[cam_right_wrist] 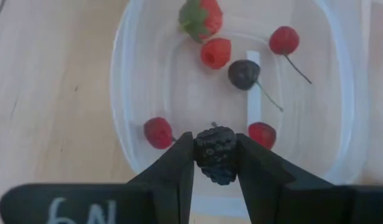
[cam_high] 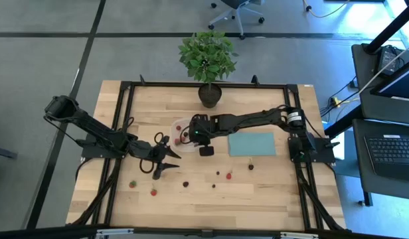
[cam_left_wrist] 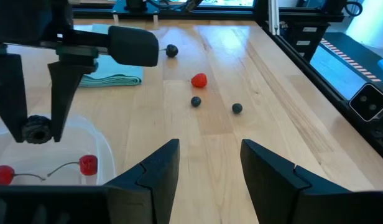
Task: Pick and placing Produce into tupperware
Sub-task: Put the top blackberry into the container
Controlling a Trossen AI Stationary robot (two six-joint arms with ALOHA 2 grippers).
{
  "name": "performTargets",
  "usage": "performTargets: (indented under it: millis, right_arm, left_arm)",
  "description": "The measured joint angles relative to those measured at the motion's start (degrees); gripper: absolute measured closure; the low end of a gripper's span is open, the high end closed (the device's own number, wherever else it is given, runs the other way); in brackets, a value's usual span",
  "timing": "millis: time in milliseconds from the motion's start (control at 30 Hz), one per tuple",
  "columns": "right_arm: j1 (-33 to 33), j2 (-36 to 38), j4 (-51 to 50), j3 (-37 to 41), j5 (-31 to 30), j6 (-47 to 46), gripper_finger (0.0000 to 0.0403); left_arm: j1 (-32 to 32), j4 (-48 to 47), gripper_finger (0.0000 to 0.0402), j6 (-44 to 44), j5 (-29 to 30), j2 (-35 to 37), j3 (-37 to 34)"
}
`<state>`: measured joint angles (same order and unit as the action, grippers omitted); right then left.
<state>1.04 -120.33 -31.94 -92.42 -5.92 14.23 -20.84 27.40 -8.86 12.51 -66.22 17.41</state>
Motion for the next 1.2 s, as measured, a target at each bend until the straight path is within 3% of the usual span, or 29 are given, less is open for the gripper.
performTargets:
  millis: [467,1067,1200]
  right_arm:
    - [0.9,0.0,-6.6,-3.8,0.0,1.5,0.0297]
    - [4.5,0.1,-7.4,-7.7,0.0,1.0,0.0297]
    - [4.5,0.1,-7.4,-7.7,0.0,-0.3,0.0297]
  left_arm:
    - [0.0,0.0,0.0237,-0.2,0.0,0.0,0.0]
    - [0.0,-0.2,0.0237,-0.2,0.0,0.0,0.0]
    - [1.2,-7.2,0.0237,-3.2,0.0,1.5,0.1]
